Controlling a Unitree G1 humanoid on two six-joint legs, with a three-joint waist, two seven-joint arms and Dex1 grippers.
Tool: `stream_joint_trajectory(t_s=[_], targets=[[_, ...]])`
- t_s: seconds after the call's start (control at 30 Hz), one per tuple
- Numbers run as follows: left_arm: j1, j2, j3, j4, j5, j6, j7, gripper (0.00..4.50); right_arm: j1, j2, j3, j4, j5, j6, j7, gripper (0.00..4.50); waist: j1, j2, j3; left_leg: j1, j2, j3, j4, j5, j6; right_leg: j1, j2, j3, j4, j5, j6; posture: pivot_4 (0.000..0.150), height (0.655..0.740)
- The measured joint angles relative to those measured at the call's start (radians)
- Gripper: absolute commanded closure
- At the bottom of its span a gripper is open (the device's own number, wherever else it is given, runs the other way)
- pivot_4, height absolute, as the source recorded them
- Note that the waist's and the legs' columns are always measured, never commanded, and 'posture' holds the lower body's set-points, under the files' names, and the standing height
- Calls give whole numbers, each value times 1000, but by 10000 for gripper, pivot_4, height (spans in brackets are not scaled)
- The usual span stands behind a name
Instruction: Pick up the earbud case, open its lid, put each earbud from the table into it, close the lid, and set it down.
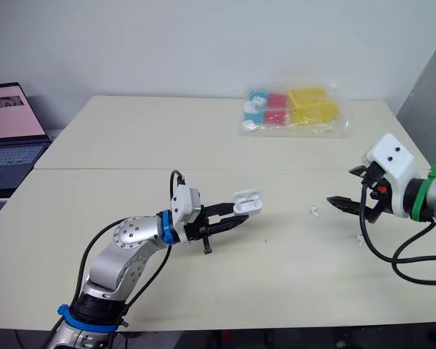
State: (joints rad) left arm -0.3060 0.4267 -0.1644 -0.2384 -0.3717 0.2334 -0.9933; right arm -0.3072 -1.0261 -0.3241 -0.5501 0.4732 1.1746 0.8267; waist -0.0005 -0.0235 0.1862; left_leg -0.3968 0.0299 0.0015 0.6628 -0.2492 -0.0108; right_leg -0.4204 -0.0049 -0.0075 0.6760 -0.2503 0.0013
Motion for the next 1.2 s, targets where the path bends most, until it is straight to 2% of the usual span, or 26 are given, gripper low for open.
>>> stream_joint_trajectory(t_s=[0.13,0.27,0.33,0.63,0.83,1.2], targets=[[-1,4,-21,-7,-4,-14,-34,37163,78,131,-37,-66,-2,203,-150,0,1,0,0,-1,0,1,0,0,0,0,-1,1,-1,0,0,1500,7400],[-7,0,-51,-9,-4,-25,-59,37163,118,323,-82,-121,-84,381,-344,0,-1,0,0,-2,0,0,0,0,0,0,0,1,-2,0,1,1500,7400],[-9,0,-62,-9,-4,-29,-68,37163,141,366,-79,-121,-130,431,-424,0,-1,1,0,-2,0,0,0,0,0,-1,0,1,-2,0,1,1500,7400],[-22,-7,-79,-9,0,-47,-66,37163,107,468,-134,-45,-199,433,-545,0,-5,1,0,-1,-1,0,-1,0,0,-1,2,0,-2,0,0,1500,7400],[-21,-7,-87,-10,2,-48,-62,37163,50,501,-137,26,-212,432,-568,0,-5,1,0,-1,-1,0,-1,0,0,-1,2,0,-2,0,0,1500,7400],[-13,1,-87,-16,7,-48,-52,37163,59,563,-130,47,-214,431,-588,0,-5,1,0,-2,-1,0,-1,0,0,-1,2,0,-3,0,0,1500,7400]])
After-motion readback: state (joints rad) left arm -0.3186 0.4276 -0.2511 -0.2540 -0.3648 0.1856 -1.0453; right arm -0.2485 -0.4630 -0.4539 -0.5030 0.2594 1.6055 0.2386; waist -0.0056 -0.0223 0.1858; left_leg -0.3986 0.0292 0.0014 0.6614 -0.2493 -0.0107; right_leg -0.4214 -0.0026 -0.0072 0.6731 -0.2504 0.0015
